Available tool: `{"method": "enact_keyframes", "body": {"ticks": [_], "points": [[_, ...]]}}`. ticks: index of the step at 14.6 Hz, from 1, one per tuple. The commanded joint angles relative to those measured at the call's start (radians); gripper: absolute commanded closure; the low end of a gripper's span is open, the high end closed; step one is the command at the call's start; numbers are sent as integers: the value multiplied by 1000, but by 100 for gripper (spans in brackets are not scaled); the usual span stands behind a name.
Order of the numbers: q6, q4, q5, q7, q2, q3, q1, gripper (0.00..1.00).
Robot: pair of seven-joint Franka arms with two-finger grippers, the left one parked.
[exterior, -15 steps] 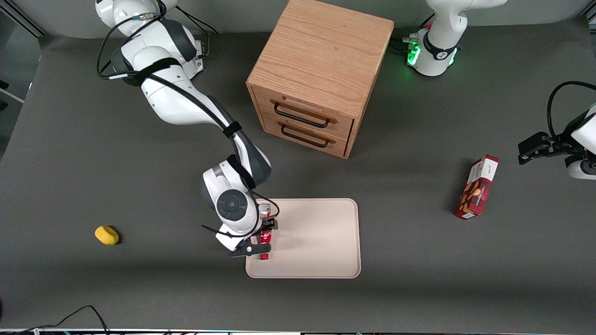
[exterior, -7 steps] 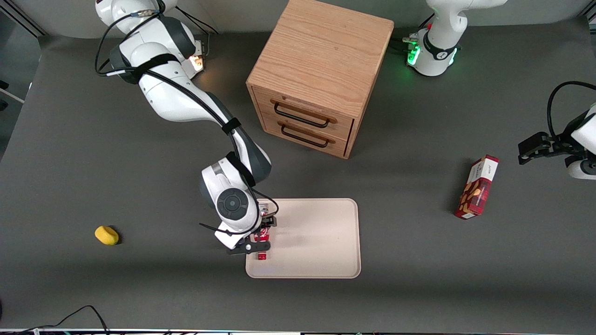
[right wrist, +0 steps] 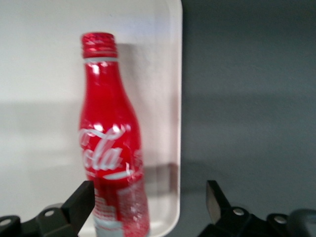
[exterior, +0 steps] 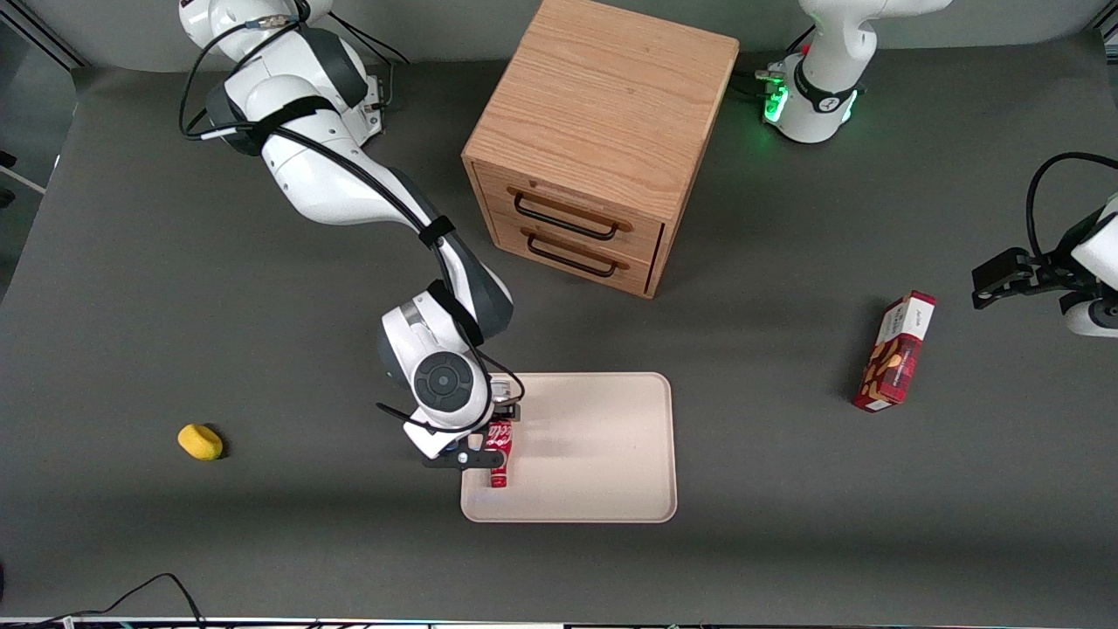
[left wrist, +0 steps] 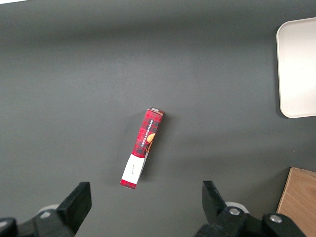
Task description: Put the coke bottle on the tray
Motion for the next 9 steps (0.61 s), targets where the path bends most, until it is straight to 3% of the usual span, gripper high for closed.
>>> {"method": "enact_keyframes", "body": {"ticks": [1,5,9], "points": [[-92,-22,5,9,-75,3,-6,0],[-243,-22,13,-33,-162,32,-30,0],[-373,-91,20,-70,-305,118,-136,0]]}}
